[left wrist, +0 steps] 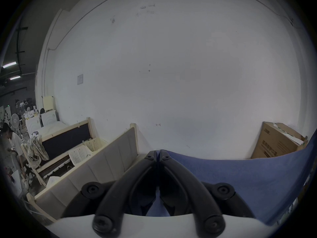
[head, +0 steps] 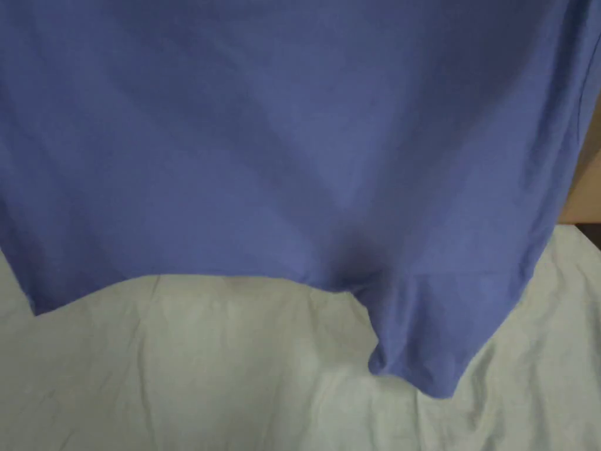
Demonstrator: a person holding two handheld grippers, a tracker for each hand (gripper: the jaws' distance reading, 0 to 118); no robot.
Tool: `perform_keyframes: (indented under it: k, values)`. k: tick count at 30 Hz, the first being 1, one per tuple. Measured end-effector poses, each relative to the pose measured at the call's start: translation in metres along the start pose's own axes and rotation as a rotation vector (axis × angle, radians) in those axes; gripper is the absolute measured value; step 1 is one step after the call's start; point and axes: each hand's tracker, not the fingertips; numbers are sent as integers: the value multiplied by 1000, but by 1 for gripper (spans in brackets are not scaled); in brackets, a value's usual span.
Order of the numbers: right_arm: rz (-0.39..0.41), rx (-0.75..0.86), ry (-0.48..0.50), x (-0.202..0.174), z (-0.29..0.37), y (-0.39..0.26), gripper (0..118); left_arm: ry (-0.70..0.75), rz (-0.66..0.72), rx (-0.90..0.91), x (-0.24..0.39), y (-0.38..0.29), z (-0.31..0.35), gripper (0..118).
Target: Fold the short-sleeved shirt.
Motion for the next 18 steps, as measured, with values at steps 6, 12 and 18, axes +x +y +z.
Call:
perform_keyframes:
  k: [6, 12, 18]
  values:
    - [-28, 72, -61, -23, -82, 21, 2, 61, 14, 100, 34, 15, -64, 0]
    - [-81, 164, -134, -39, -142, 19, 2, 96, -14, 170, 56, 5, -118, 0]
    - [-126, 228, -143, -51, -171, -10, 2, 66, 8, 177, 62, -24, -155, 0]
